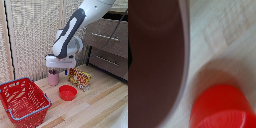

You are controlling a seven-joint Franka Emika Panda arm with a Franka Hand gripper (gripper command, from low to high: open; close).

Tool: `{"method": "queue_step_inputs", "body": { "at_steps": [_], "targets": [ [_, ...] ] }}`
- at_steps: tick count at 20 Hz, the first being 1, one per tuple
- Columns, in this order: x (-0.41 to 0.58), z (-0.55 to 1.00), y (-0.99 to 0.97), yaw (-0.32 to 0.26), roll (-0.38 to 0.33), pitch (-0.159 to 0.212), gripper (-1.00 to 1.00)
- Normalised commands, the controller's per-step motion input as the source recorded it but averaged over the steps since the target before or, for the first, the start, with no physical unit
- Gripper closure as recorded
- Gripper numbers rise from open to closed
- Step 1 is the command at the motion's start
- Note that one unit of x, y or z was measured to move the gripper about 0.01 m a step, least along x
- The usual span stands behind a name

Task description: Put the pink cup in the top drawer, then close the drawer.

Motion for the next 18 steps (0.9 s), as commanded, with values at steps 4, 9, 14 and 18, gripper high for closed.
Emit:
{"method": "queue_step_inputs", "body": {
  "at_steps": [4, 9, 14, 18],
  "targets": [
    [0.041, -0.14, 0.08, -0.053, -0.101, 0.029, 1.0],
    [0.005, -0.09, 0.03, -0.007, -0.029, 0.007, 1.0],
    [0.0, -0.11, 0.01, -0.002, -0.006, 0.036, 1.0],
    [0.0, -0.09, 0.02, 0.0, -0.015, 0.077, 1.0]
  ]
}}
